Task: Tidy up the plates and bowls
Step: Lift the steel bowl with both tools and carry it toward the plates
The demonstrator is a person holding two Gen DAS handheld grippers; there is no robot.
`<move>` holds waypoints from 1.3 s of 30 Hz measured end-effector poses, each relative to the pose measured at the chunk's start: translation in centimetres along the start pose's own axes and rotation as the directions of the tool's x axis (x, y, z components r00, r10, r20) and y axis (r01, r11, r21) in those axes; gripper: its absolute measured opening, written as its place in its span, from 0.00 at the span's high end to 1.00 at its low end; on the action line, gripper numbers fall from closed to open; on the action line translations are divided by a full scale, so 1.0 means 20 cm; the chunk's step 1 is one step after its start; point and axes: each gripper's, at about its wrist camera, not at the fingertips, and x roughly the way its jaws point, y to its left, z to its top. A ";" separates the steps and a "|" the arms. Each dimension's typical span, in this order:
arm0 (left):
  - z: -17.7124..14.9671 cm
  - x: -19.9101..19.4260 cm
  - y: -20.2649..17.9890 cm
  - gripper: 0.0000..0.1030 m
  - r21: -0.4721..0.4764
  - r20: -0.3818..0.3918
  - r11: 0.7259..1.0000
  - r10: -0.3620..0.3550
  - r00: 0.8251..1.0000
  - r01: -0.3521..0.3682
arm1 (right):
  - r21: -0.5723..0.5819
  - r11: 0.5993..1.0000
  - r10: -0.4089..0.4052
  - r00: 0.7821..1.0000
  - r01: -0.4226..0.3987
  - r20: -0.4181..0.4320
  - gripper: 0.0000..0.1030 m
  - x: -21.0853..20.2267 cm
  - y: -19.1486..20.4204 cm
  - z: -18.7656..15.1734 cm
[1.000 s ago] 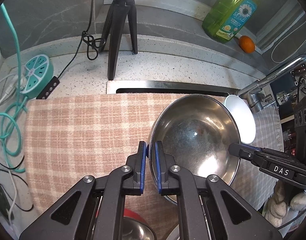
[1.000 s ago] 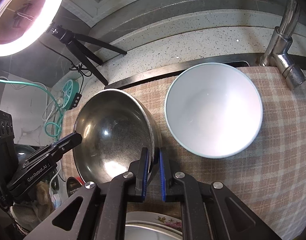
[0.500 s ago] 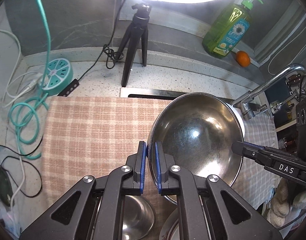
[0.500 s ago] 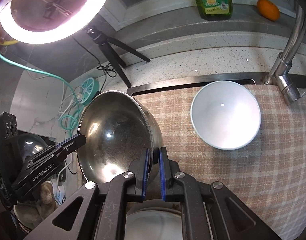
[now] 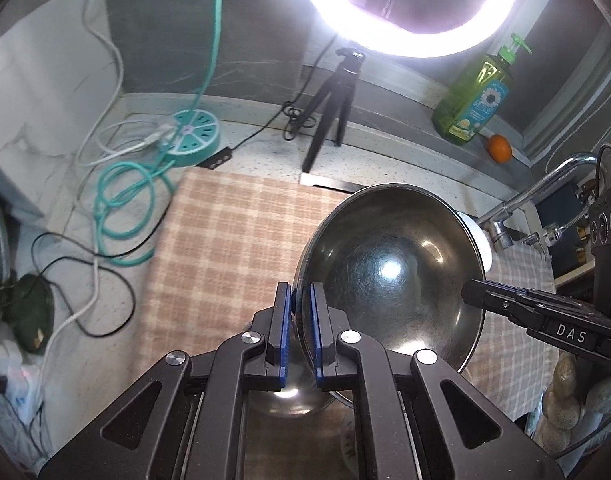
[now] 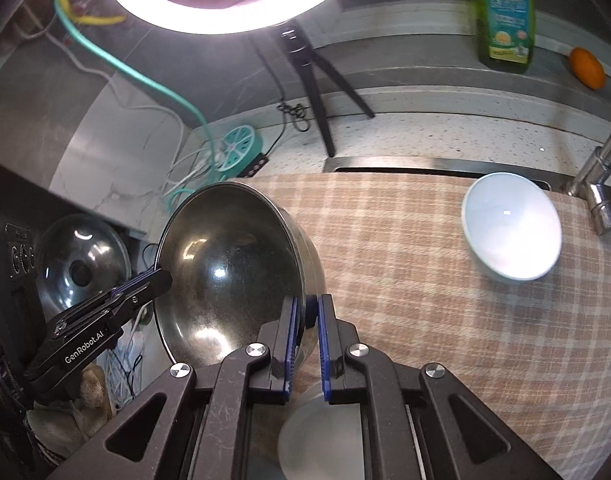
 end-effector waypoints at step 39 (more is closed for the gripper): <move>-0.80 -0.24 0.59 0.93 -0.303 -0.029 0.946 0.109 0.994 -0.113 | -0.242 0.968 0.014 0.971 -0.074 -0.240 0.91 0.42 0.58 -0.56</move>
